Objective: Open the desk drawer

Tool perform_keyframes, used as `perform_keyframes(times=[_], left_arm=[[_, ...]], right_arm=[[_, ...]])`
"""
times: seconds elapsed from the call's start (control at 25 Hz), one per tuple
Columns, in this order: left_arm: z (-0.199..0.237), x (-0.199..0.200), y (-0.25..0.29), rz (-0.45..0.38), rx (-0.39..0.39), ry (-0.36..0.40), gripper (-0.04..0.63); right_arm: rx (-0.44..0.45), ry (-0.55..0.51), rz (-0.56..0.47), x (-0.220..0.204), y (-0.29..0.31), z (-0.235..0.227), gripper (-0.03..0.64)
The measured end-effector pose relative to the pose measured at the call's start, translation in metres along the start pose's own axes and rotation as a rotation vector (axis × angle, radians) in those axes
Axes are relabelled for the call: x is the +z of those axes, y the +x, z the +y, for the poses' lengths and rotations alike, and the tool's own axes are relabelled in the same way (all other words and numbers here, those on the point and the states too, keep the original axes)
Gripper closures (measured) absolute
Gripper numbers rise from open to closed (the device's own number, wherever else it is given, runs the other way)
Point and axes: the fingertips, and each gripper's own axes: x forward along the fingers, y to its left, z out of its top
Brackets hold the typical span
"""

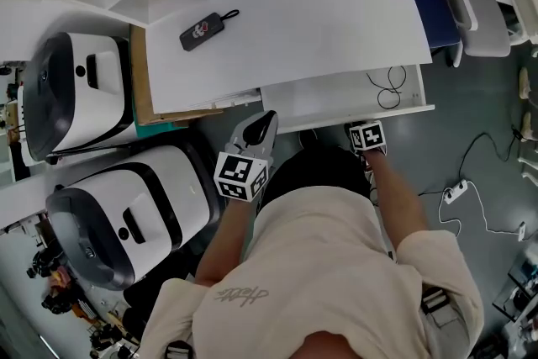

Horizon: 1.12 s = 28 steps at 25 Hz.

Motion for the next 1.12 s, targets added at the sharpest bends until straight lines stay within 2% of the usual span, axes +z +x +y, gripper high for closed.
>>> perform_keyframes(times=[0.52,0.68,0.88,1.12], left_arm=[[-0.066,-0.025,-0.039,0.005,0.076,-0.013,0.580],[-0.085,-0.042,-0.054,0.003,0.100,-0.043,0.580],[-0.104,-0.065,-0.064,0.016,0.118,-0.070,0.580],[-0.115,-0.068,-0.074,0.002,0.131,-0.079,0.580]], right_arm=[[0.045,-0.034,-0.010,-0.045,-0.014,0.008,0.535],[0.061,-0.035,-0.021,-0.058,-0.018,0.011,0.535],[0.073,-0.060,-0.038,-0.070,-0.021,0.016,0.535],[0.076,-0.054,-0.055,-0.082,-0.022,0.017,0.535]])
